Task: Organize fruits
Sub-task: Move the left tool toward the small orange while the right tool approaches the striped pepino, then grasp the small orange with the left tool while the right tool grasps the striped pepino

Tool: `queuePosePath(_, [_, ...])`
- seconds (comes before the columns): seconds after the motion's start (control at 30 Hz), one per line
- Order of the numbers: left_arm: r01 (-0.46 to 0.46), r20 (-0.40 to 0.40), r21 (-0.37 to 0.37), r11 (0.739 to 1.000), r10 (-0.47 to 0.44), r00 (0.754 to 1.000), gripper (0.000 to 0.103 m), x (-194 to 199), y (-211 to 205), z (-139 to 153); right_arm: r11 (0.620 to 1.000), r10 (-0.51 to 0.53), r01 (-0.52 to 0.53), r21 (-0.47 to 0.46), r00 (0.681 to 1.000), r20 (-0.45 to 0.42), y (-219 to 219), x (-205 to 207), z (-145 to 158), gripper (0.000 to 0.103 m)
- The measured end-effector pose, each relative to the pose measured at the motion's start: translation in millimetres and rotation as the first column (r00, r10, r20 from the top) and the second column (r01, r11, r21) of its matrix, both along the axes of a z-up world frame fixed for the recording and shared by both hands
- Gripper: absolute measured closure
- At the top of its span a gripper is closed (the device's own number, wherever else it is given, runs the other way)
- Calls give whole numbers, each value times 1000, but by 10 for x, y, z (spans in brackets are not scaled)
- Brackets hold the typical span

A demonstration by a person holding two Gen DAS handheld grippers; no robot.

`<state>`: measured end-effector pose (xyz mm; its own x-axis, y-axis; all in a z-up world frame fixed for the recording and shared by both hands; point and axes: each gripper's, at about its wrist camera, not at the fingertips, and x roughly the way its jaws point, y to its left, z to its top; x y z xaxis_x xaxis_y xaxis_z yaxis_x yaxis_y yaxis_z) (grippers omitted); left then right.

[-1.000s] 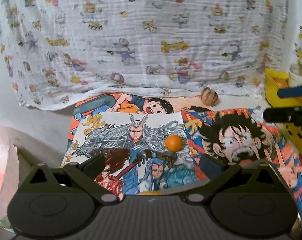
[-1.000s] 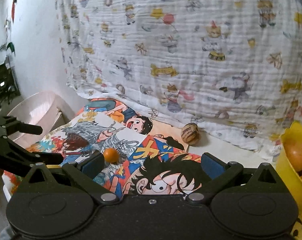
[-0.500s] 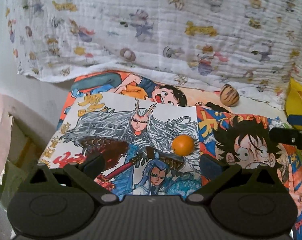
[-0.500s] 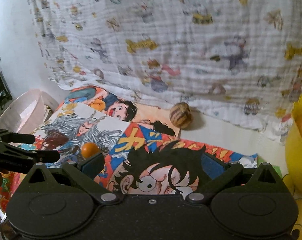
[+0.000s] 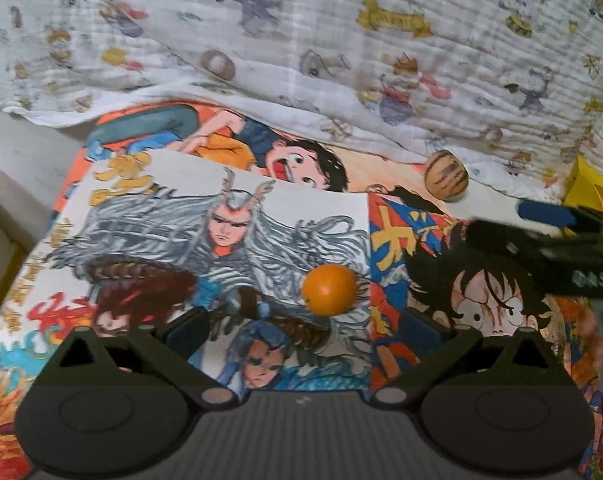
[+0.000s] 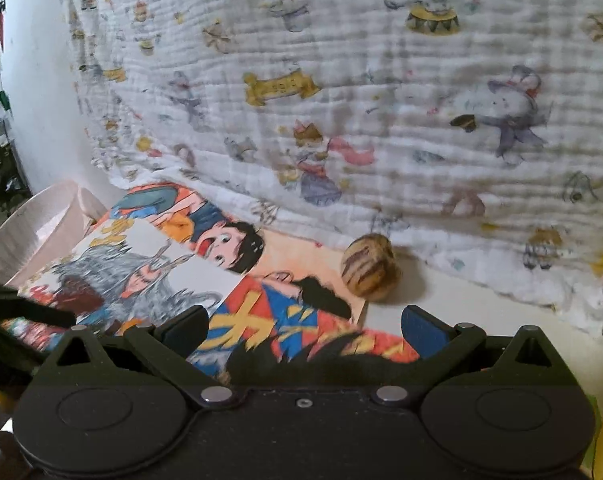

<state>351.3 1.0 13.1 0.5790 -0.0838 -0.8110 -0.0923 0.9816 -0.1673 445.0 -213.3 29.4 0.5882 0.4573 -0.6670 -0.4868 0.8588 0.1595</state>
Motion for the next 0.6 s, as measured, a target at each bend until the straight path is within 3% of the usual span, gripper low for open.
queuePosePath(0.27, [12, -12, -32, 999, -12, 1000, 2, 116, -13, -105, 997, -77, 77, 8, 995, -59, 59, 336, -187, 3])
queuePosePath(0.47, [35, -9, -19, 999, -35, 999, 16, 131, -54, -157, 991, -132, 133, 6, 989, -62, 103, 474, -305, 9])
queuePosePath(0.6, [40, 9, -10, 999, -40, 999, 30, 135, -84, -160, 984, -174, 177, 32, 982, -79, 97, 549, -363, 13])
